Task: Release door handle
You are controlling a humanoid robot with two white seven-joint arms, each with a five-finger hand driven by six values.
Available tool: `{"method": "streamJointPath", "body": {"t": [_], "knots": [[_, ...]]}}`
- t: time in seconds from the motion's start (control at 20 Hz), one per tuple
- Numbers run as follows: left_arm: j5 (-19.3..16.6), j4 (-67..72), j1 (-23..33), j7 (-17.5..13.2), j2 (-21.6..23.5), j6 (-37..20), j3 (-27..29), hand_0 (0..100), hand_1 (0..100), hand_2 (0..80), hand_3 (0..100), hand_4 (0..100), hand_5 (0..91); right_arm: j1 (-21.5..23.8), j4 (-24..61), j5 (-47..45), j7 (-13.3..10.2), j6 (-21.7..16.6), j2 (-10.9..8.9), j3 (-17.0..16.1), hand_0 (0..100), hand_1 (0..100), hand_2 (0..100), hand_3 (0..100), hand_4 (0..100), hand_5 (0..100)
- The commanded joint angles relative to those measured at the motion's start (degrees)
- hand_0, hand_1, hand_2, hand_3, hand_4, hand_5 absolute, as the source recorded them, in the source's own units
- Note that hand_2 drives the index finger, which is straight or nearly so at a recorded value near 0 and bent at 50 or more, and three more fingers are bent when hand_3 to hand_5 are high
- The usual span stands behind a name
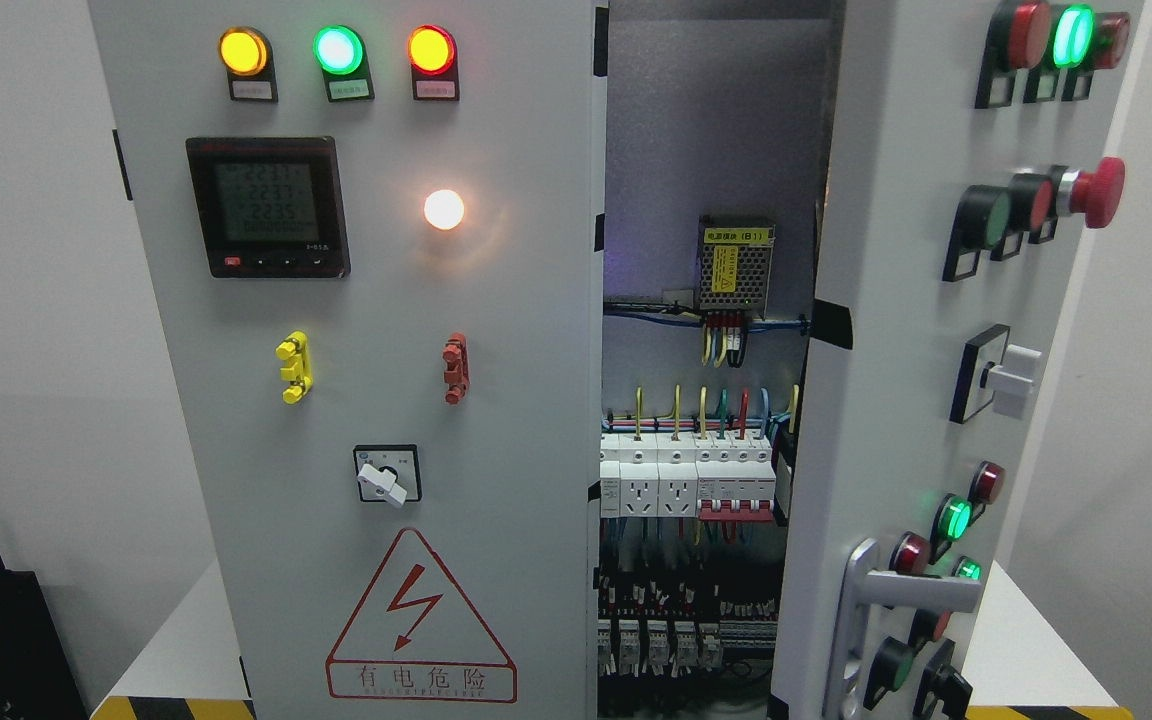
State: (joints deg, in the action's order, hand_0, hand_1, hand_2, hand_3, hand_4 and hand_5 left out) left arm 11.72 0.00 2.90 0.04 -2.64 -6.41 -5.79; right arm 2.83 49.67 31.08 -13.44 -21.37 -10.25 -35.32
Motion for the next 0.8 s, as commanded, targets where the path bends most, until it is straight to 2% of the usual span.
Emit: {"method": "streamJointPath", "body": {"t": [0.0,0.1,0.15,0.25,0.35,0.4,0.5,0.55,0.65,0.75], "knots": [[0.0,-1.8,0.0,0.0,0.0,0.0,0.1,12,39,0.0,0,0,0.0,1.5,-35.8,-6.3,1.8,2.2,0.75,1.5,53,20,13,27,25,22],[0.1,-1.8,0.0,0.0,0.0,0.0,0.0,12,39,0.0,0,0,0.0,2.4,-38.2,-9.9,2.2,3.4,0.93,4.0,53,20,10,22,20,15],[0.0,-1.8,0.0,0.0,0.0,0.0,0.1,12,39,0.0,0,0,0.0,2.4,-39.0,-11.9,2.9,4.7,1.1,5.9,52,19,8,18,16,9],[0.0,-1.8,0.0,0.0,0.0,0.0,0.0,12,39,0.0,0,0,0.0,3.6,-39.2,-14.6,4.4,8.9,1.63,9.1,52,18,6,14,9,0],[0.0,-1.8,0.0,0.0,0.0,0.0,0.0,12,39,0.0,0,0,0.0,4.7,-39.4,-14.9,5.3,13.0,1.72,11.9,51,17,4,7,1,0],[0.0,-1.8,0.0,0.0,0.0,0.0,0.0,12,39,0.0,0,0,0.0,5.3,-39.6,-14.8,6.8,14.5,1.81,13.6,51,17,3,7,0,0],[0.0,-1.8,0.0,0.0,0.0,0.0,0.0,12,39,0.0,0,0,0.0,6.7,-40.2,-14.9,11.4,17.0,2.16,16.2,50,16,3,4,0,0],[0.0,-1.8,0.0,0.0,0.0,0.0,0.0,12,39,0.0,0,0,0.0,6.8,-40.4,-14.9,12.9,18.1,3.12,16.9,49,15,3,0,0,0],[0.0,-1.8,0.0,0.0,0.0,0.0,0.0,12,39,0.0,0,0,0.0,7.6,-40.4,-14.8,14.1,19.9,3.83,18.5,48,13,0,0,0,0],[0.1,-1.8,0.0,0.0,0.0,0.0,0.0,12,39,0.0,0,0,0.0,8.0,-40.5,-14.8,14.1,20.7,3.92,22.7,46,14,0,0,0,0]]}}
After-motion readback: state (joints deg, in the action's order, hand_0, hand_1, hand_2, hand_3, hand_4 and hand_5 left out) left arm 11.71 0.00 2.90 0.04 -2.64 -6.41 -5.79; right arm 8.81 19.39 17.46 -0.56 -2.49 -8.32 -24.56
